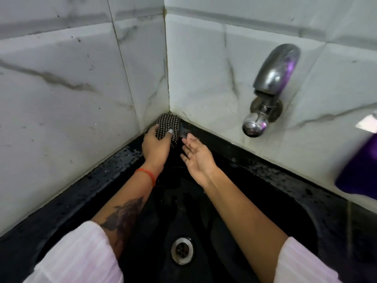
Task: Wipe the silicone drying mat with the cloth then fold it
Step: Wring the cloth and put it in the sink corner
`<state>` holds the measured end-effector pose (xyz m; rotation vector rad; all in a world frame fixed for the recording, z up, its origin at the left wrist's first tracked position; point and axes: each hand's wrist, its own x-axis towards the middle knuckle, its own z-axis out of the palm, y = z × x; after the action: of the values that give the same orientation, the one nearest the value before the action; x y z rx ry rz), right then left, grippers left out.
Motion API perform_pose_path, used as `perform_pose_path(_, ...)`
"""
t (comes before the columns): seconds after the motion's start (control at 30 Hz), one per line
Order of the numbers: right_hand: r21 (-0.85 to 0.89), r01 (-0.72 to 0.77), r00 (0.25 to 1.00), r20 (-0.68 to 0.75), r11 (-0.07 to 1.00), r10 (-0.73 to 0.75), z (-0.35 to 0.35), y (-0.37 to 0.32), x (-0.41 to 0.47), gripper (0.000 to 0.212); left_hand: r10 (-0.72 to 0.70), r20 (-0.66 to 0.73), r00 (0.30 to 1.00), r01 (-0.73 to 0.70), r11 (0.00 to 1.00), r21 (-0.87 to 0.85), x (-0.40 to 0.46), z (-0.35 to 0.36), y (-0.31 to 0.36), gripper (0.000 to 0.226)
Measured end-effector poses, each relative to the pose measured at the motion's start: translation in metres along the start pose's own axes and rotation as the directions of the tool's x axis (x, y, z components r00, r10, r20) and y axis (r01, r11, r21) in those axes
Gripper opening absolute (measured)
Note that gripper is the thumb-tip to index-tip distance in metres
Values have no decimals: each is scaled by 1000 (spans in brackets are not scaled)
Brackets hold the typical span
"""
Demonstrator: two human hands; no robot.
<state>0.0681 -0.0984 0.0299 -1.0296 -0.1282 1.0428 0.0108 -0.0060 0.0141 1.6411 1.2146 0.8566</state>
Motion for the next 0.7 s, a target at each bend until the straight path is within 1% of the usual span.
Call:
perform_pose_path(0.1,-9,20,1000,-20,1000,-21,-10,-3,-48,41,-55,41,998,59,991,-118,-48,-8,15,46)
perform_pose_path(0.17,-32,50,998,-43,998,-52,-18,-5,-80,40,-75,86,994,92,971,-219,-83,-15,26,45)
perform_pose_path(0.23,-66,81,995,-57,994,-85,-25,-7,-110,40,-87,129,988,120,953,-277,-117,-22,38,45)
perform_pose_path(0.33,-91,115,989,-80,989,-122,-37,-11,-163,40,-85,181,980,141,936,-322,-173,-35,58,46)
perform_pose_path(0.47,-67,140,983,-110,988,-147,-59,-15,-231,39,-84,247,965,170,921,-352,-243,-46,75,46)
perform_pose_path(0.63,-25,184,968,-167,983,-186,-97,-17,-308,53,-76,299,951,193,903,-384,-323,-45,87,41)
perform_pose_path(0.7,-11,207,962,-179,978,-206,-113,-19,-336,51,-77,323,943,208,895,-394,-351,-39,91,37)
